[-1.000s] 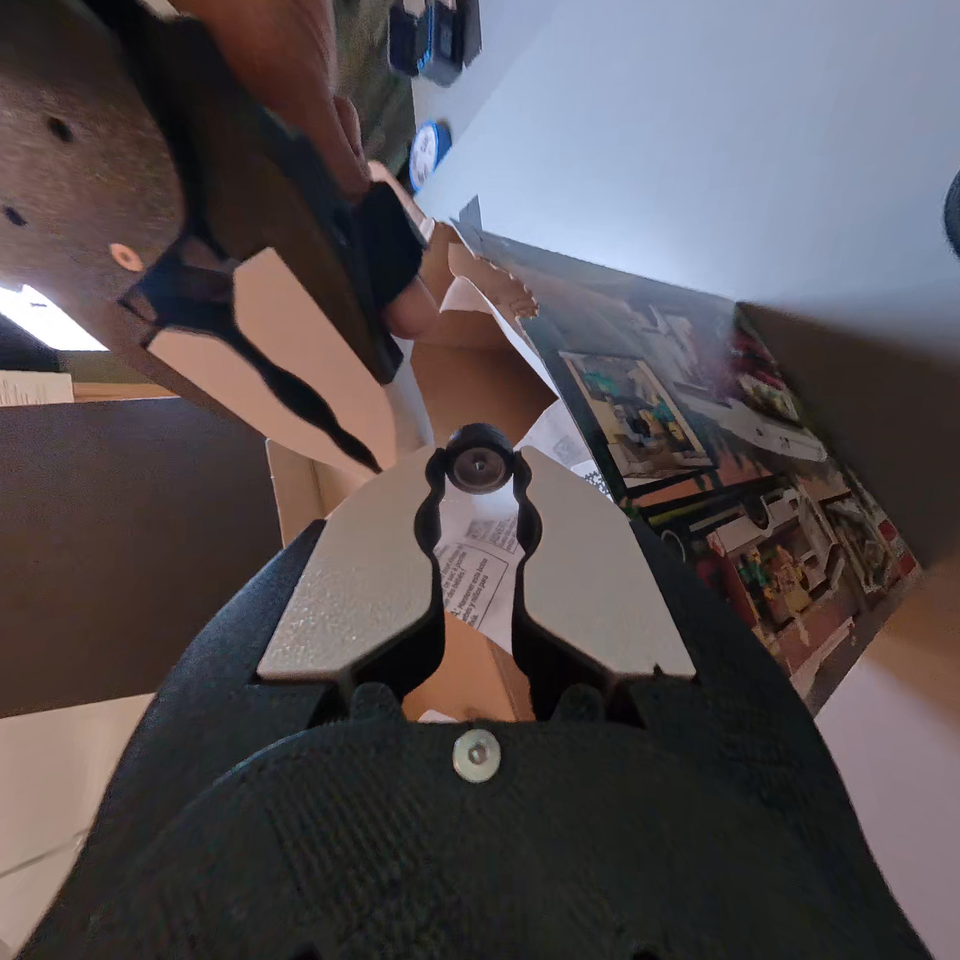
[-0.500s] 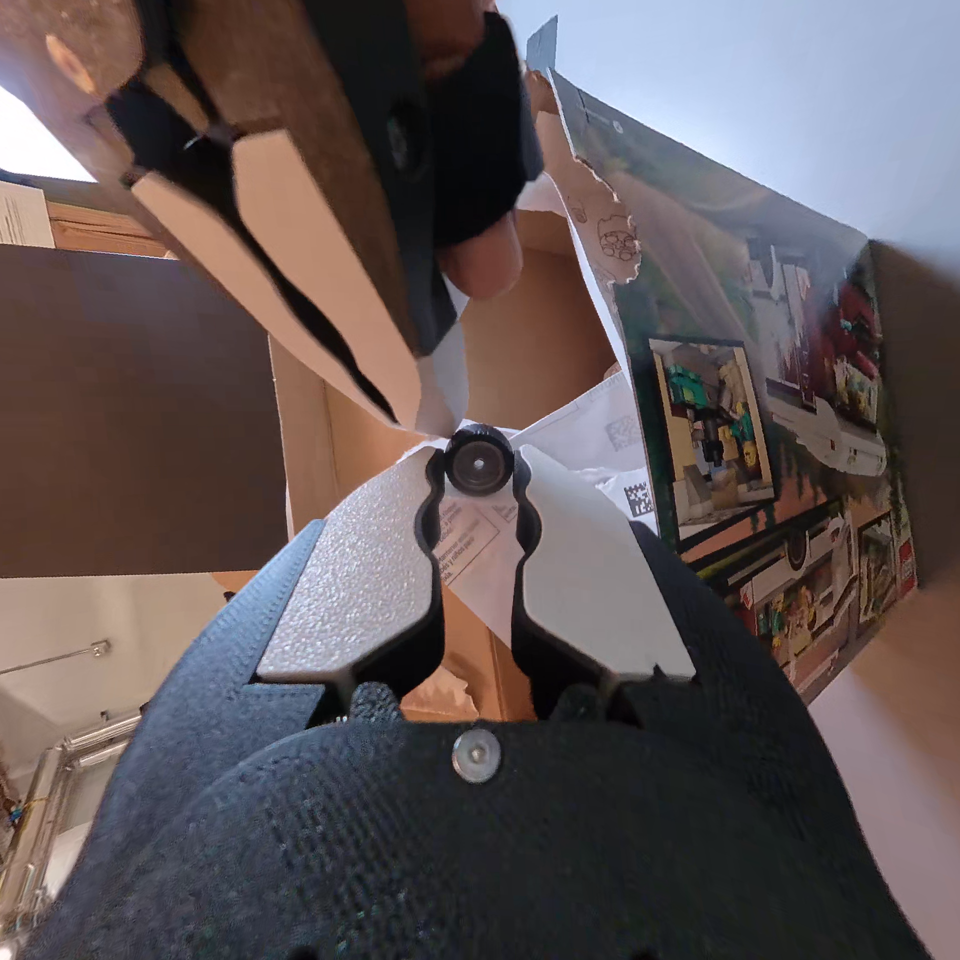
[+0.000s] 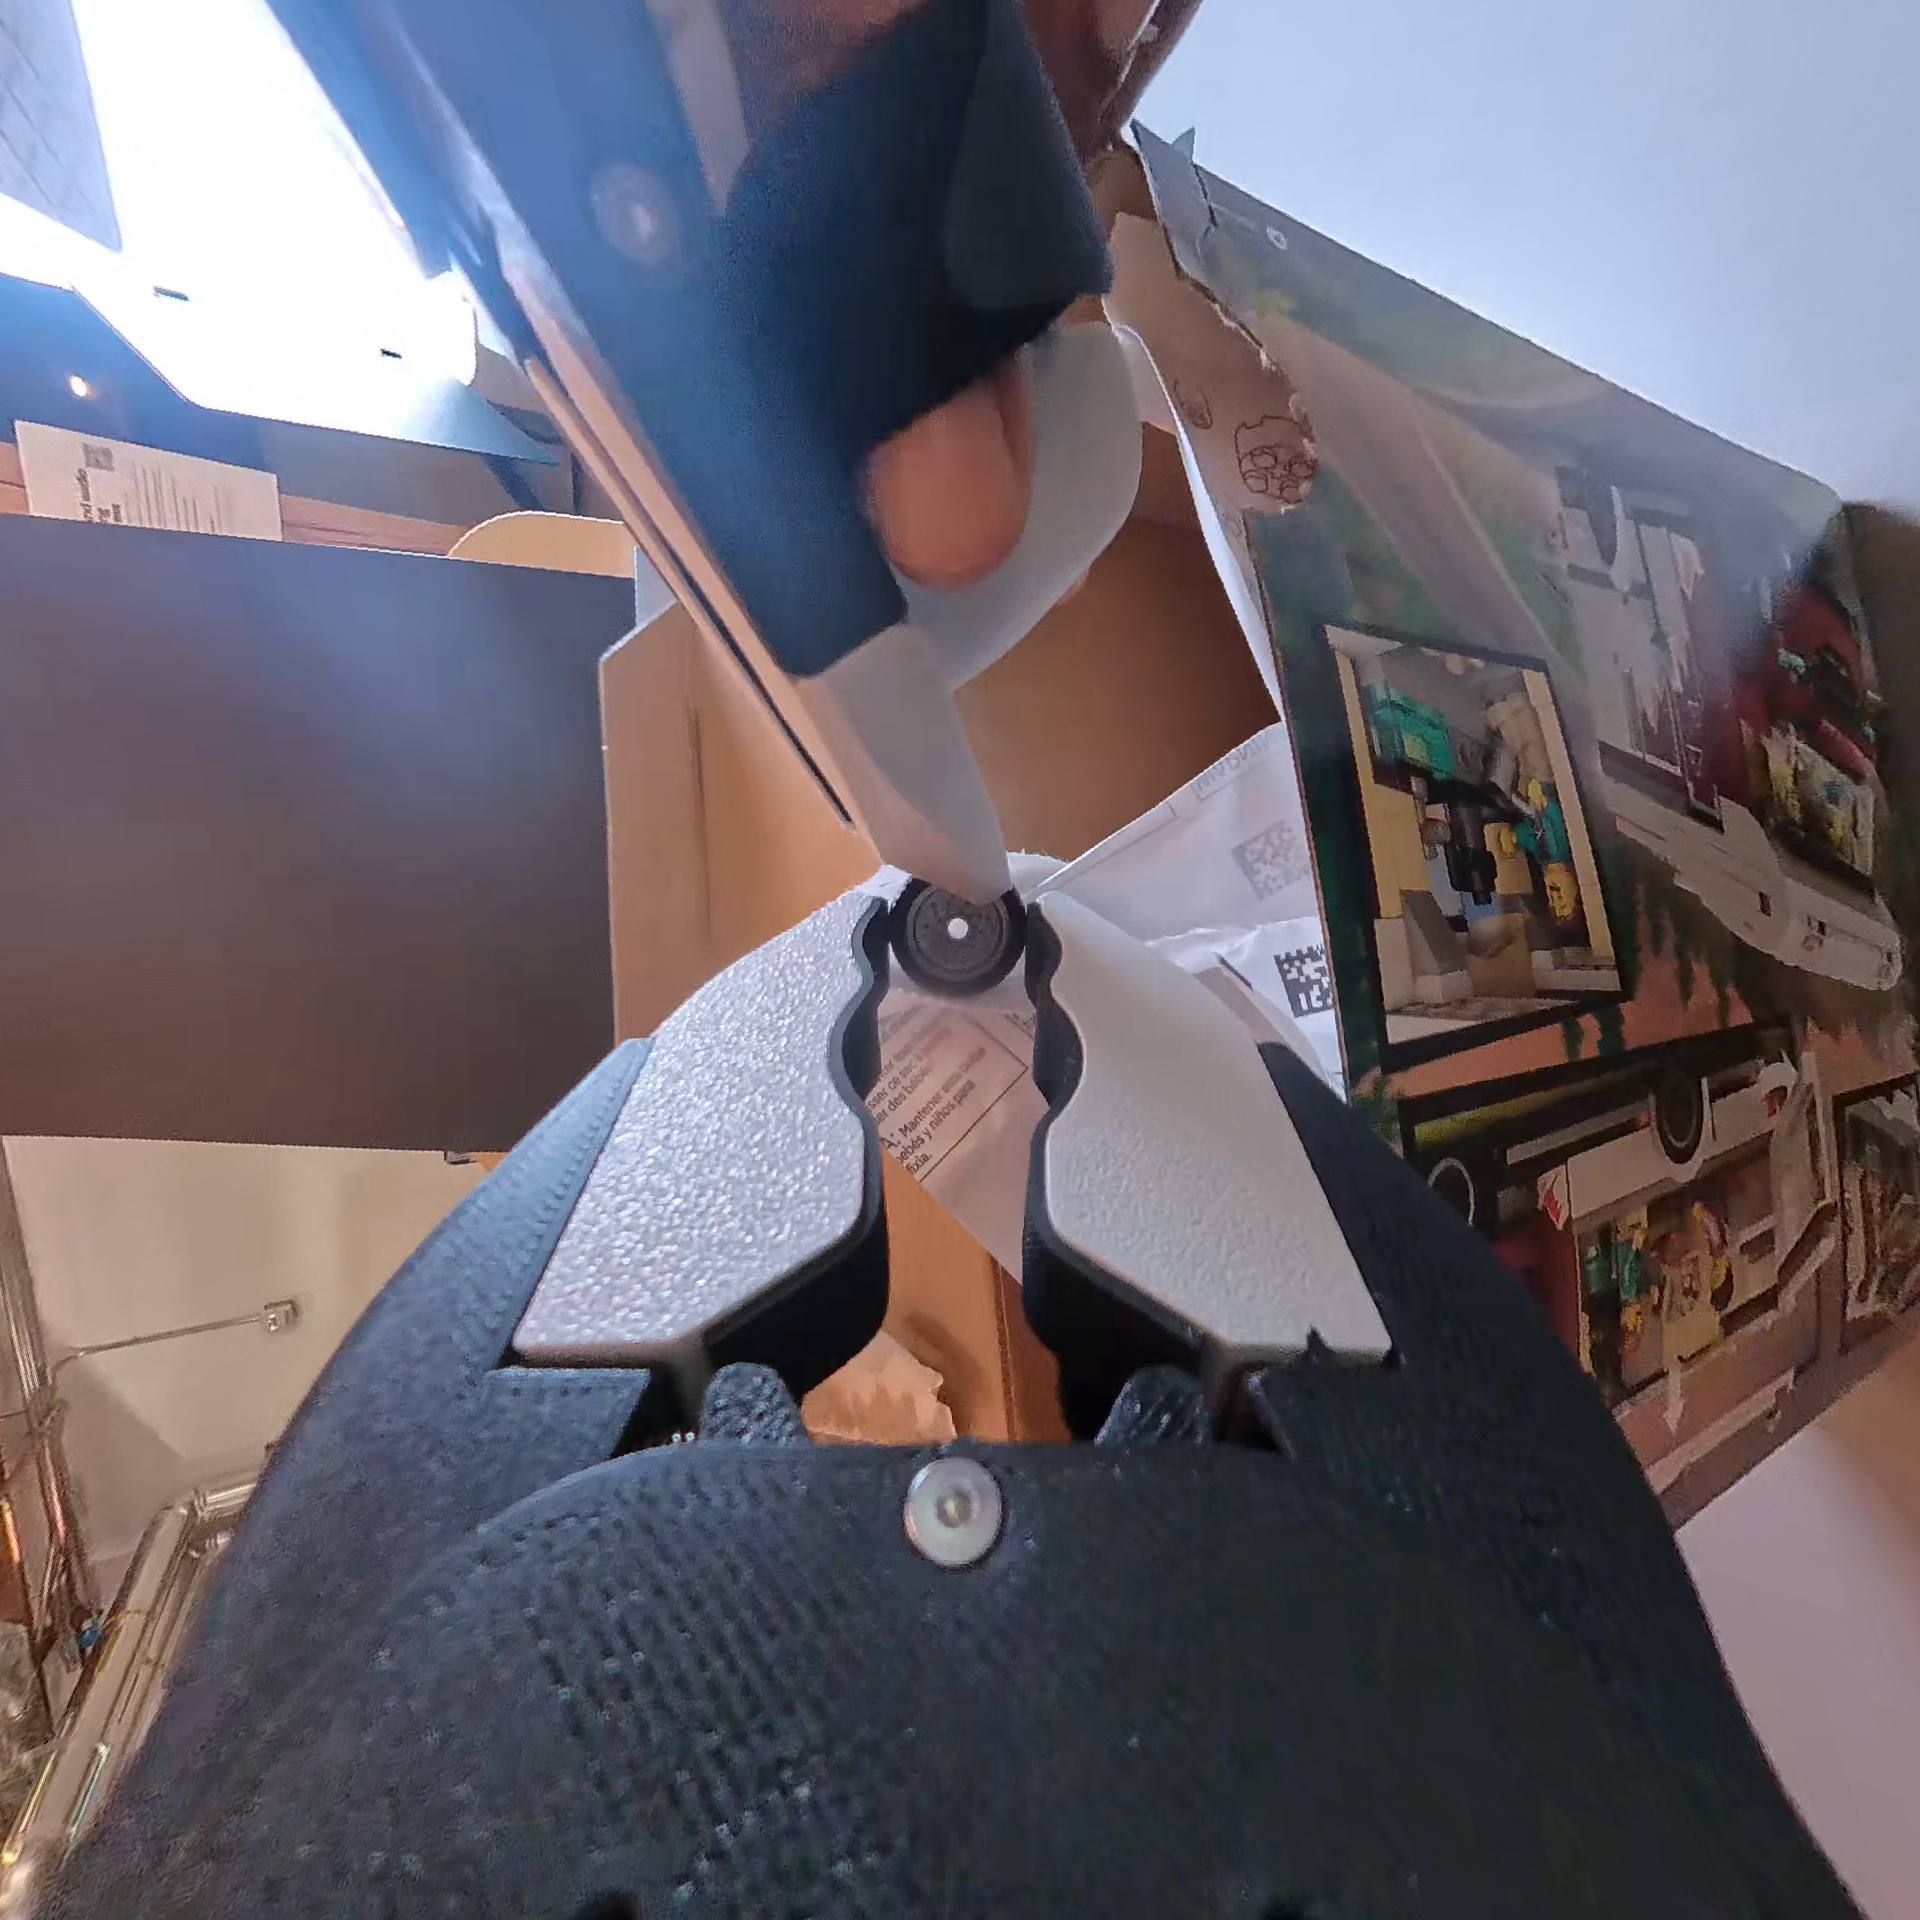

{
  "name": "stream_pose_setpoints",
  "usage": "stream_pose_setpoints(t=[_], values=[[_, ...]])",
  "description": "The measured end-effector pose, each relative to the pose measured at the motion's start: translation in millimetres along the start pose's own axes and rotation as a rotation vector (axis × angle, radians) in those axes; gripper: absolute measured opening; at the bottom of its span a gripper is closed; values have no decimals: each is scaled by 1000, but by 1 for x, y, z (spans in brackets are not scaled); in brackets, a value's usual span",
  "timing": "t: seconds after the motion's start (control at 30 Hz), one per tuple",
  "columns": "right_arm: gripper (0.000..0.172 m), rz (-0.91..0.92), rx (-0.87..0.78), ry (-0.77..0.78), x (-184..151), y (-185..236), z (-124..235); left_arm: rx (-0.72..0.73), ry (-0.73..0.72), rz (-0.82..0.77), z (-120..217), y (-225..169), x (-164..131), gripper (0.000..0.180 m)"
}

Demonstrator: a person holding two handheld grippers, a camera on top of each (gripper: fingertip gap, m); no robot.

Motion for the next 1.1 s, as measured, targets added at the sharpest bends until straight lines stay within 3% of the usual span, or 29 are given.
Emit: stream_pose_setpoints(t=[0.13,0.2,0.37,0.43,0.63,0.77,0.87,0.97,1.1], values=[[23,7,5,10,3,4,-3,-12,-59,14,3,-1,1,25],[13,2,3,8,6,3,-3,2,-53,8,4,0,0,26],[12,29,-84,10,0,-5,0,-40,-132,-39,22,1,-1,30],[12,32,-94,-2,-1,-3,1,-90,-138,-118,29,-2,-1,24],[12,63,-225,27,4,-6,-1,-85,28,-496,10,-7,-2,35],[12,69,-252,69,1,-7,-5,-172,84,-616,-3,-7,-6,37],[12,51,-250,93,0,-11,-8,-204,131,-670,-14,-5,-10,30],[11,48,-240,106,2,-12,-10,-174,155,-748,-17,-5,-13,0],[12,66,-232,128,3,-10,-10,-191,55,-622,-10,-5,-14,0]])
Point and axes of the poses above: each gripper's, where its closed fingertips meet, z back along the fingers, x out of its top, y = z × x across the jaws, the point moved 6 cm from there along z, back along the fingers, and after that the axes turned 7 degrees about -x, right-handed, at the moved point
